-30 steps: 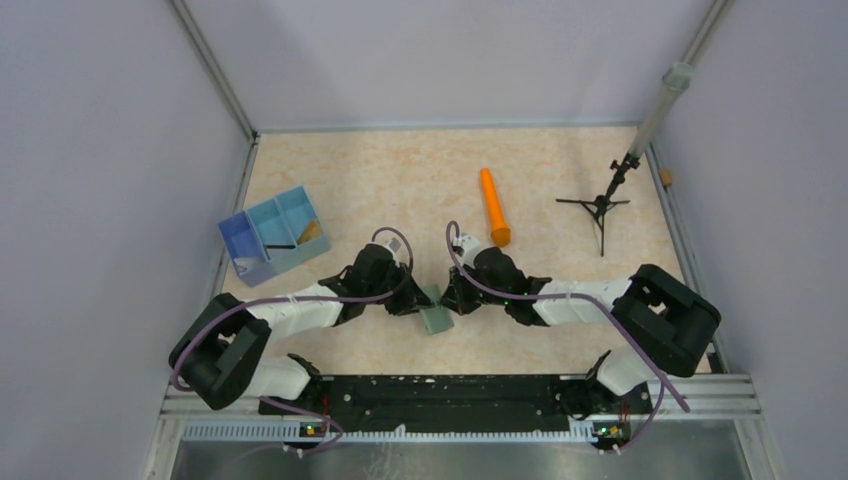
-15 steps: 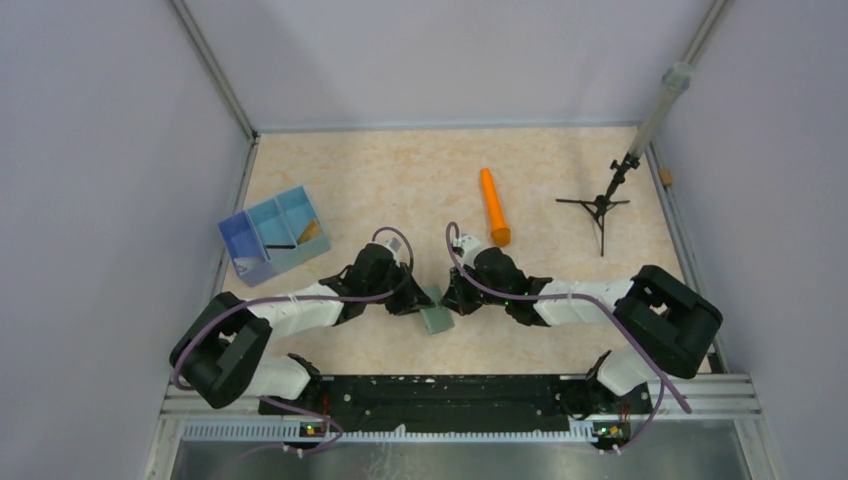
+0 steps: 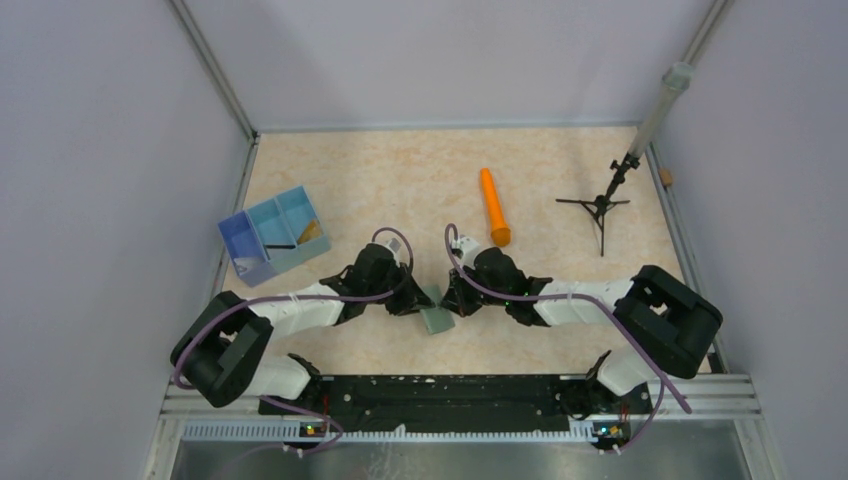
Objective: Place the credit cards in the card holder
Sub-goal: Close the card holder at the center of the board.
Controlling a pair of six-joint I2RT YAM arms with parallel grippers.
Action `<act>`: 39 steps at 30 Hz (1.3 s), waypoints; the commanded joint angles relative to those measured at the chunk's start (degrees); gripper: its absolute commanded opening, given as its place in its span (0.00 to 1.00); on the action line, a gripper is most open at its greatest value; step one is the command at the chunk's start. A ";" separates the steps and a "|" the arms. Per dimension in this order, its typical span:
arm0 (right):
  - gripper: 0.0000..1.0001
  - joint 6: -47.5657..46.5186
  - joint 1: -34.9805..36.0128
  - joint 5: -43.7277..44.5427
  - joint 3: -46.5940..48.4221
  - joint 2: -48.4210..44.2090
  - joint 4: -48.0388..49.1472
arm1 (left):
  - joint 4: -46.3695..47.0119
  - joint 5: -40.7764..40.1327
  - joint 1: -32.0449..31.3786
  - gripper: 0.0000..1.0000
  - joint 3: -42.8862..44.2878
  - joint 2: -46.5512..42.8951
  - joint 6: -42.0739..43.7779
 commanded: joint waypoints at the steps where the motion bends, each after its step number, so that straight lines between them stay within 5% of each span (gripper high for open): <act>1: 0.00 -1.05 1.15 -2.84 0.14 -2.28 2.97 | 2.29 0.09 -0.14 0.00 1.70 0.73 -0.23; 24: 0.00 -1.50 2.31 -5.98 0.66 -0.01 4.99 | 2.48 0.26 -0.15 0.00 1.61 1.05 -0.38; 39: 0.01 -1.20 2.33 -2.51 3.13 -5.22 -4.64 | 1.05 -0.64 -0.10 0.00 1.52 0.70 0.22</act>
